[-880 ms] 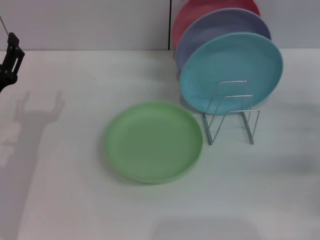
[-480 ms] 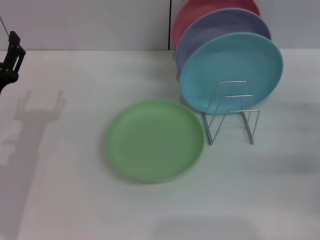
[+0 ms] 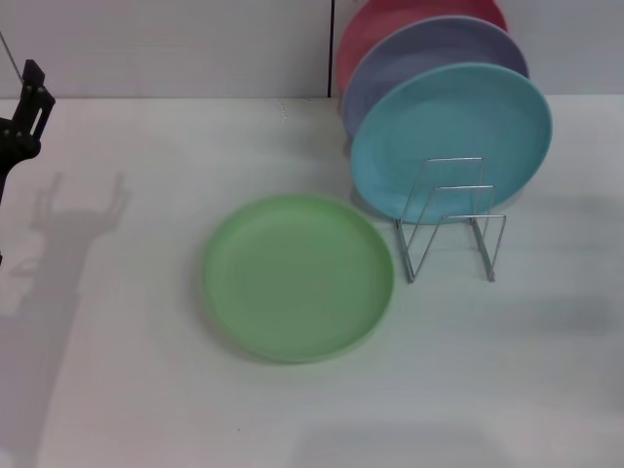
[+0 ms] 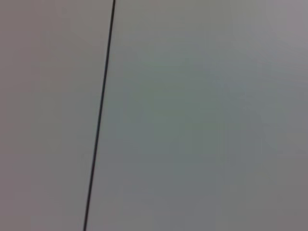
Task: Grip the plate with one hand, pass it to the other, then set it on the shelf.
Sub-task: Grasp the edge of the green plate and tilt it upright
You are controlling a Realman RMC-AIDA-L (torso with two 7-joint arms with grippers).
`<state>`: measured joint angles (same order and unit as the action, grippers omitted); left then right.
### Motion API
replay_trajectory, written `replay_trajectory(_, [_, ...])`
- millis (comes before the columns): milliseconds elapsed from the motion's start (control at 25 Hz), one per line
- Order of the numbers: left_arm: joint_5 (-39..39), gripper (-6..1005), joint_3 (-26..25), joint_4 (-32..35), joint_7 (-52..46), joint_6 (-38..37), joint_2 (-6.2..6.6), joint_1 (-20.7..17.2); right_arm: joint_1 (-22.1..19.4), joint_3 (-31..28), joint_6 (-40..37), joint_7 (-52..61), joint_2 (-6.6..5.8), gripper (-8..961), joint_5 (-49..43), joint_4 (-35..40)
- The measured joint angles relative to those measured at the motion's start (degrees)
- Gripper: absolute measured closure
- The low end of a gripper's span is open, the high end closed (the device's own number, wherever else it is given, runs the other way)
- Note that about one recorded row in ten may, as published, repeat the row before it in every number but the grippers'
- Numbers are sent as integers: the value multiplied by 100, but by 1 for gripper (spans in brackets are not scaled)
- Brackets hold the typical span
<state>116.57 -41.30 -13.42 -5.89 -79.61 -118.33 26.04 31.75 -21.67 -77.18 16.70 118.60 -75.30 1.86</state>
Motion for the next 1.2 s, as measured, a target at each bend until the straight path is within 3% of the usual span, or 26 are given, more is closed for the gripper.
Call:
replay_trajectory(280, [16,150,-68,-5,6,936,72,363,-4,-31,-5,0,-4,410,4,13])
replay_trajectory(320, [30,150,-147,-76,5,1482,156,543,-11,-33,-7,0,-5,410,6,15])
replay_trajectory(480, [34,150,-218,-201,-13,2058,283,707,-17,-38,-10,0,-5,409,6,16])
replay_trajectory(520, [81,150,-467,-535,-52,3340,583,990,-18,-41,-11,0,-5,409,7,17])
replay_trajectory(560, [81,150,-467,-535,-52,3340,583,990,-18,-41,-11,0,-5,409,7,17])
replay_trajectory(680, [315,150,-865,-1011,-58,4511,862,1138,-13,-41,-13,0,-5,409,7,21])
replay_trajectory(720, [641,150,-1319,-1601,-40,5399,1074,1091,-10,-40,-14,0,-4,409,7,25])
replay_trajectory(800, [785,150,-1533,-1856,-29,5726,1135,1039,-11,-41,-15,0,-5,409,7,28])
replay_trajectory(880, [1296,150,-2279,-2649,10,6733,1223,824,-10,-39,-16,0,-4,409,7,43])
replay_trajectory(920, [1727,150,-3008,-3246,125,7612,1187,640,-10,-39,-16,0,-4,409,7,56])
replay_trajectory(960, [1727,150,-3008,-3246,125,7612,1187,640,-10,-39,-16,0,-4,409,7,56])
replay_trajectory(1040, [2136,151,-3894,-3865,509,8734,989,521,-14,-39,-18,0,-4,409,7,61])
replay_trajectory(1080, [2306,151,-4433,-4167,801,9330,823,484,-17,-39,-20,0,-4,409,7,64])
replay_trajectory(1120, [2626,151,-5498,-4713,1529,10575,402,459,-16,-39,-26,0,-4,409,7,68])
replay_trajectory(1160, [2626,152,-5498,-4713,1529,10575,402,459,-16,-39,-26,0,-4,409,7,68])
replay_trajectory(1200, [2732,152,-5859,-4888,1820,10994,247,459,-15,-40,-27,0,-4,409,7,72])
